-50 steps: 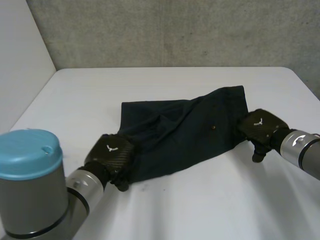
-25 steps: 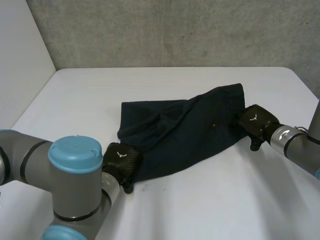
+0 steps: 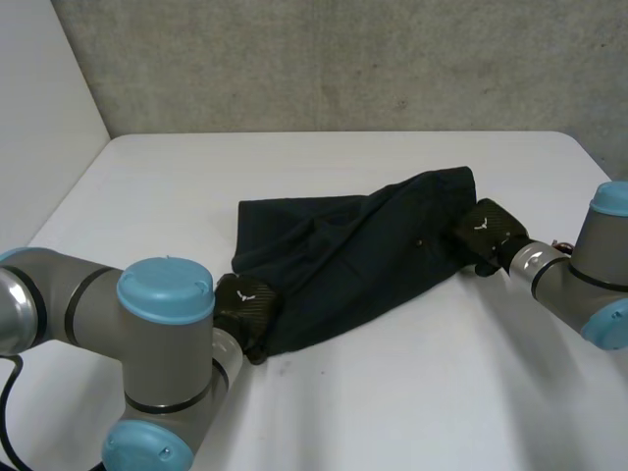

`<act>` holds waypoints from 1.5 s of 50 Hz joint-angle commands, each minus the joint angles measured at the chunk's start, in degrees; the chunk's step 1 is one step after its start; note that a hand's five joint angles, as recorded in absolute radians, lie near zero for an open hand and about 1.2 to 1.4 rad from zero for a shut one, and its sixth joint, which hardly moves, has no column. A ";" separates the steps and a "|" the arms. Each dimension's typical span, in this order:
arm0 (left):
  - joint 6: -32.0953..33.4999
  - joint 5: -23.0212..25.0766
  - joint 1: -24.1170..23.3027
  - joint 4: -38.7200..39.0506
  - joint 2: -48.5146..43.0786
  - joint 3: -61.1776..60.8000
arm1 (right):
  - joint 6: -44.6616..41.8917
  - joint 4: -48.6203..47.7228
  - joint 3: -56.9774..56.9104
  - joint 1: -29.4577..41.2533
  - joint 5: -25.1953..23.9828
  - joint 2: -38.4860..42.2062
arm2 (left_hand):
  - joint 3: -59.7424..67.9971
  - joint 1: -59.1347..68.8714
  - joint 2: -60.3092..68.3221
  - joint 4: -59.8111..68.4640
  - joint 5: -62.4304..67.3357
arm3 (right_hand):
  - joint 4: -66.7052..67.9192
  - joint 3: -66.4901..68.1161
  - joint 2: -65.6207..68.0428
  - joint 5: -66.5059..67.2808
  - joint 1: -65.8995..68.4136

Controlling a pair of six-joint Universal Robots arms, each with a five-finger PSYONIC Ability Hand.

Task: Fold the shorts.

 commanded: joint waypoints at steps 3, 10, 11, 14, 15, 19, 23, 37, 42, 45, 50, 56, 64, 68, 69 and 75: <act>-0.02 0.15 0.00 0.03 -0.28 0.62 | 1.88 0.16 -1.58 0.39 -0.02 1.83 | 16.83 17.05 16.72 16.79 17.24 | 11.77 11.83 11.86 13.73 17.64; -0.11 0.15 -0.09 -0.06 -0.19 0.89 | 4.43 0.25 -3.60 0.39 -1.33 2.80 | 34.64 34.85 34.52 34.59 35.05 | 40.16 40.22 40.25 42.11 46.02; -0.11 0.15 -0.09 -0.06 -0.02 0.89 | 4.69 0.25 -3.78 0.48 -1.60 2.80 | 39.35 39.56 39.23 39.30 39.76 | 40.16 40.22 40.25 42.11 46.02; -0.11 0.15 -0.01 -0.06 0.95 1.06 | 6.09 0.86 -3.69 0.57 -2.39 1.05 | 42.57 42.78 42.45 42.52 42.98 | 40.16 40.22 40.25 42.11 46.02; -0.20 0.15 0.00 -0.06 1.74 1.24 | 6.53 0.95 -3.34 0.57 -2.39 0.26 | 42.57 42.78 42.45 42.52 42.98 | 40.16 40.22 40.25 42.11 46.02; -0.37 0.23 0.43 -0.06 6.74 1.50 | 9.78 2.09 -1.67 1.01 -2.22 -5.89 | 42.57 42.78 42.45 42.52 42.98 | 40.16 40.22 40.25 42.11 46.02; -0.81 0.24 1.49 -0.14 12.80 2.03 | 14.00 5.16 -0.35 1.10 -2.22 -13.62 | 42.57 42.78 42.45 42.52 42.98 | 40.16 40.22 40.25 42.11 46.02; -0.90 -0.03 6.50 -2.07 38.20 9.67 | 20.15 18.70 -4.91 0.66 -1.60 -38.49 | 42.57 42.78 42.45 42.52 42.98 | 40.16 40.22 40.25 42.11 46.02; -0.99 -0.12 8.78 -5.14 44.88 18.53 | 25.33 21.16 -10.88 0.66 -1.78 -47.71 | 42.57 42.78 42.45 42.52 42.98 | 40.16 40.22 40.25 42.11 46.02; -1.08 -0.20 9.57 -6.47 45.86 22.58 | 27.71 21.25 -12.65 0.57 -1.78 -50.72 | 42.57 42.78 42.45 42.52 42.98 | 40.16 40.22 40.25 42.11 46.02; -1.08 -0.12 10.01 -9.10 45.17 27.69 | 33.42 21.43 -15.29 -0.31 -2.83 -53.80 | 42.57 42.78 42.45 42.52 42.98 | 40.16 40.22 40.25 42.11 46.02; -1.08 -0.03 10.54 -9.55 40.08 27.52 | 34.31 21.34 -14.07 -0.05 -2.92 -49.33 | 42.57 42.78 42.45 42.52 42.98 | 40.16 40.22 40.25 42.11 46.02; -1.08 -0.20 11.24 -9.64 23.73 26.64 | 32.12 21.25 -14.06 6.54 -1.52 -34.83 | 42.57 42.78 42.45 42.52 42.98 | 40.16 40.22 40.25 42.11 46.02; -0.90 0.23 13.87 -9.02 14.86 27.69 | 27.90 20.73 -14.06 7.42 1.29 -26.22 | 42.57 42.78 42.45 42.52 42.98 | 40.16 40.22 40.25 42.11 46.02; -0.82 0.24 14.66 -8.67 13.19 28.13 | 27.20 20.64 -14.15 7.51 2.00 -24.64 | 42.57 42.78 42.45 42.52 42.98 | 40.16 40.22 40.25 42.11 46.02; -0.38 0.50 15.90 -2.87 -3.77 37.53 | 22.71 14.15 -17.66 7.77 7.27 -10.23 | 42.57 42.78 42.45 42.52 42.98 | 40.16 40.22 40.25 42.11 46.02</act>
